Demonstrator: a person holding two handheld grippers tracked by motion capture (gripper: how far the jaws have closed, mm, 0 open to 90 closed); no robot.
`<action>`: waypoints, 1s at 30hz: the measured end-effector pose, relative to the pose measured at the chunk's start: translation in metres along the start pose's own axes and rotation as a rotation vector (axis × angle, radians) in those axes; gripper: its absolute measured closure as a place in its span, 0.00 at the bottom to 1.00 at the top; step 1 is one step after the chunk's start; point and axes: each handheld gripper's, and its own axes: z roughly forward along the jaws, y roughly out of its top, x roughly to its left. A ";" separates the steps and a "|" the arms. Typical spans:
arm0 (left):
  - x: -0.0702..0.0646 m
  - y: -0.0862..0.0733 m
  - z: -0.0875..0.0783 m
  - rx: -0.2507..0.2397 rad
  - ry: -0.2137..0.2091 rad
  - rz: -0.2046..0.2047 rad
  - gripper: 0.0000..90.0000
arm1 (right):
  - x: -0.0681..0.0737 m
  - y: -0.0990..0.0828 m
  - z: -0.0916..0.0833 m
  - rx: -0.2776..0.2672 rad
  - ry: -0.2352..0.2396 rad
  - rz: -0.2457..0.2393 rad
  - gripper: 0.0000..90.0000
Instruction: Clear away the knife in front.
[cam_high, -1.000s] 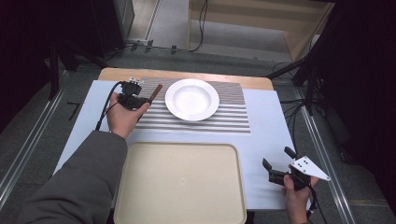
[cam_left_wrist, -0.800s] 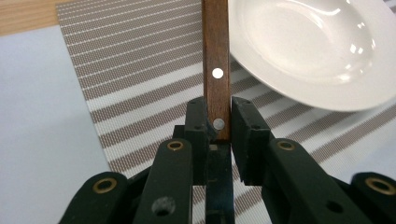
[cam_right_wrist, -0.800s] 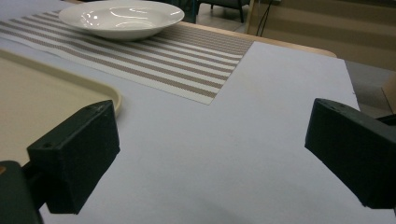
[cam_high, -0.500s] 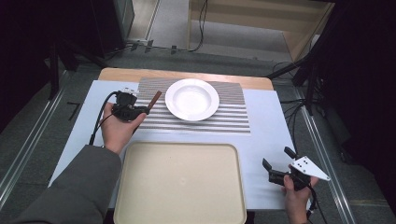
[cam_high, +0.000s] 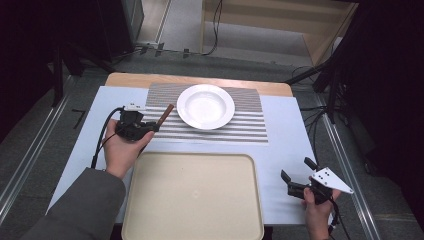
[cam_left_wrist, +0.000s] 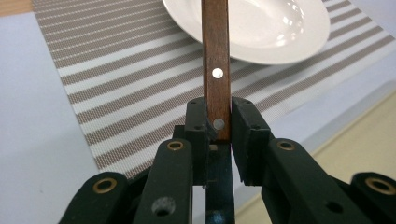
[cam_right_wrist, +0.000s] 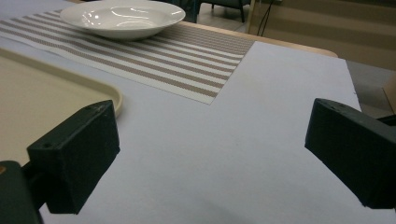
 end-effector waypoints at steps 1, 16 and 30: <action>-0.002 -0.002 -0.001 0.000 -0.002 0.000 0.85 | 0.000 0.000 0.000 0.000 0.000 -0.001 0.02; -0.027 -0.031 -0.020 -0.005 -0.053 0.015 0.85 | 0.000 0.000 0.000 0.000 0.001 -0.003 0.02; -0.045 -0.064 -0.033 -0.003 -0.071 0.011 0.85 | 0.001 0.000 0.000 0.002 0.002 -0.004 0.02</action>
